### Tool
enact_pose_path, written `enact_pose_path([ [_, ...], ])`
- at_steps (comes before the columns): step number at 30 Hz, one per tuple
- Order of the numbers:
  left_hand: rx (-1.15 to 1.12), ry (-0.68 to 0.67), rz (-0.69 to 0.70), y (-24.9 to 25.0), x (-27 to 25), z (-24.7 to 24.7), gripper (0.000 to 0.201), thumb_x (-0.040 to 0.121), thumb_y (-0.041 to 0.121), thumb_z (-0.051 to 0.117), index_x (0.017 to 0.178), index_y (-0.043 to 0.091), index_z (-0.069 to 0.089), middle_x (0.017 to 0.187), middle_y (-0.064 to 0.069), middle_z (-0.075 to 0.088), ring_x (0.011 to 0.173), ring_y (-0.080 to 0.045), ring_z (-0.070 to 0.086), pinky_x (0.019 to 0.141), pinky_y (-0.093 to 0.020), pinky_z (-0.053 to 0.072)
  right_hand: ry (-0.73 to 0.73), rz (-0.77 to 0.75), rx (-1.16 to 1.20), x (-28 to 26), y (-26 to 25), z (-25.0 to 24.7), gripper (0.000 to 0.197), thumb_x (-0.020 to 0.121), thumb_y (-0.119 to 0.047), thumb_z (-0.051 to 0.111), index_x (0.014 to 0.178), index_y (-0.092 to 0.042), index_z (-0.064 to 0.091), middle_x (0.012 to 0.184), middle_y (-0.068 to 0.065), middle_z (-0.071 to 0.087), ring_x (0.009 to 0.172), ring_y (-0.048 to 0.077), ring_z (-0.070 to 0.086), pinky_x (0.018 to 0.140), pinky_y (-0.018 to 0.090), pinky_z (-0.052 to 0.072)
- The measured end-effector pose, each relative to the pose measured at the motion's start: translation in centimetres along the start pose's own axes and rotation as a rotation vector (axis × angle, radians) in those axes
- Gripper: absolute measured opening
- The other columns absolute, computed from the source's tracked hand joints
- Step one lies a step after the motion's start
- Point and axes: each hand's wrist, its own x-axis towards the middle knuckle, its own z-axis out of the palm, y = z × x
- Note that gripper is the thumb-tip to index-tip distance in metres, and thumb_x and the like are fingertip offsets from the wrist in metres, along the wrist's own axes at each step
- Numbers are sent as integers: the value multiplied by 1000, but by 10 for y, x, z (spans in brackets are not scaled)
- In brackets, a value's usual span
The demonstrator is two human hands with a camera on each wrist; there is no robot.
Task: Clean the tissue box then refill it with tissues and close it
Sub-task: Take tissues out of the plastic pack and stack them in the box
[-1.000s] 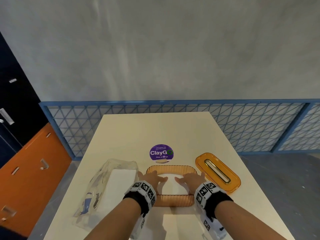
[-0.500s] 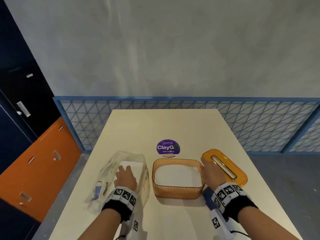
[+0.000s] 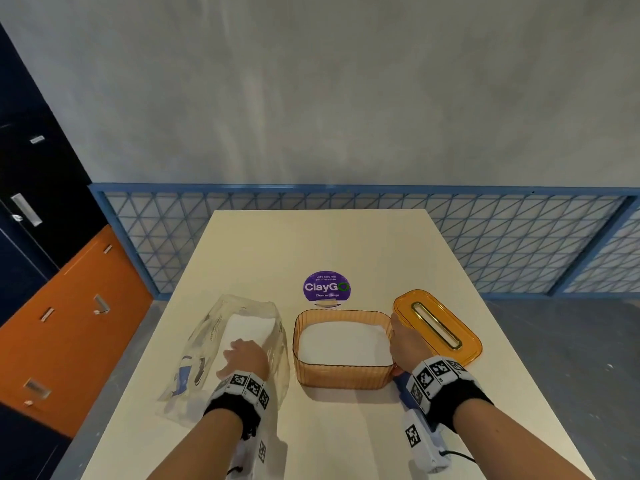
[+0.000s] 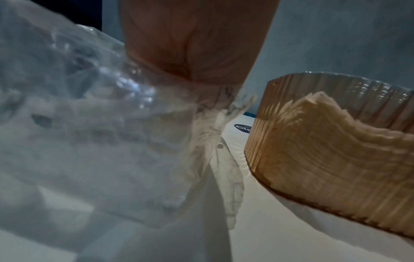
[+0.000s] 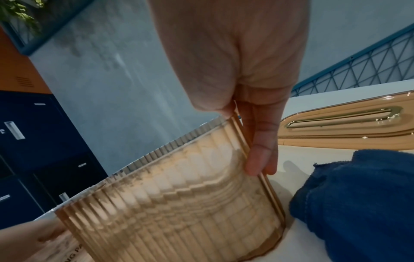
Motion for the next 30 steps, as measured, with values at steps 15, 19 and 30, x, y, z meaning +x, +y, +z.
enact_pose_path([
  [15, -33, 59, 91, -7, 3, -5, 34, 97, 10, 33, 130, 7, 39, 140, -12, 34, 130, -29, 39, 109, -45, 37, -1, -3, -28, 7, 2, 3, 64, 96, -4, 33, 151, -12, 2, 64, -1, 32, 53, 7, 33, 45, 17, 27],
  [19, 2, 132, 176, -16, -2, -20, 31, 100, 8, 30, 128, 3, 42, 138, -13, 45, 127, -23, 48, 106, -31, 37, -25, -13, -16, 5, 2, 2, 64, 96, -4, 35, 151, -11, 3, 66, -1, 36, 61, 12, 45, 56, 23, 39],
  [30, -394, 242, 649, -33, -95, -158, 28, 102, 21, 29, 93, 9, 52, 94, -6, 58, 88, -24, 52, 66, -25, 37, -64, -445, 468, -44, -65, -83, 80, 91, -40, 56, 152, -23, 7, 148, -2, 39, 131, 13, 40, 102, 25, 33],
])
